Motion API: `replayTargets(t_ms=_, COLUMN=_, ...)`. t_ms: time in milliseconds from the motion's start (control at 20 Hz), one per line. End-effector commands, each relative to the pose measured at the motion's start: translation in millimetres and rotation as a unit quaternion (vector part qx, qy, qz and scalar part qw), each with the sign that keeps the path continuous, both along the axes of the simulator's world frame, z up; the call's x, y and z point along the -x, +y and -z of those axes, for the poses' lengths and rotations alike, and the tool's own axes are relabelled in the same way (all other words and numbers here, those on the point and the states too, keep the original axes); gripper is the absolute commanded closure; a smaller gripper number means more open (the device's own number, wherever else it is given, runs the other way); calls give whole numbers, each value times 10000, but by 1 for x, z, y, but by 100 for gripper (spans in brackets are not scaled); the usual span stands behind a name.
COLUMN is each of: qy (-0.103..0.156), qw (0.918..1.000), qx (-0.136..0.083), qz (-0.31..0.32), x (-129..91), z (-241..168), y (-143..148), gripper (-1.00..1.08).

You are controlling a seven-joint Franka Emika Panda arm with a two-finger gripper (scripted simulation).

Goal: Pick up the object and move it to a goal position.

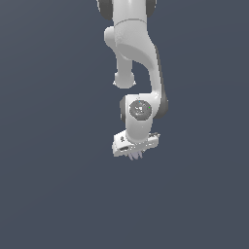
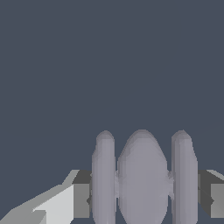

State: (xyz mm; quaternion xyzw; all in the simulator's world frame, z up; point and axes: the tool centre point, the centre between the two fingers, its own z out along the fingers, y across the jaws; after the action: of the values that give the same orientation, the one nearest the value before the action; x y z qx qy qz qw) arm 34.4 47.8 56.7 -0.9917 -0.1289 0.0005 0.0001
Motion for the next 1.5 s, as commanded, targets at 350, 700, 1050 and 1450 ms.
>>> replayTargets(t_ms=350, qy=-5, qw=10000, qx=1, qz=5, x=30, z=-79, y=-78, gripper=108)
replayTargets(t_ms=700, qy=-7, qw=10000, qx=-5, qz=5, x=52, z=-142, y=-139, gripper=108)
replayTargets(t_ms=1050, qy=-9, qw=10000, qx=-12, qz=5, x=73, z=-204, y=-200, gripper=108)
replayTargets(t_ms=1450, qy=-8, qw=10000, qx=-9, qz=5, x=89, z=-256, y=-252, gripper=108)
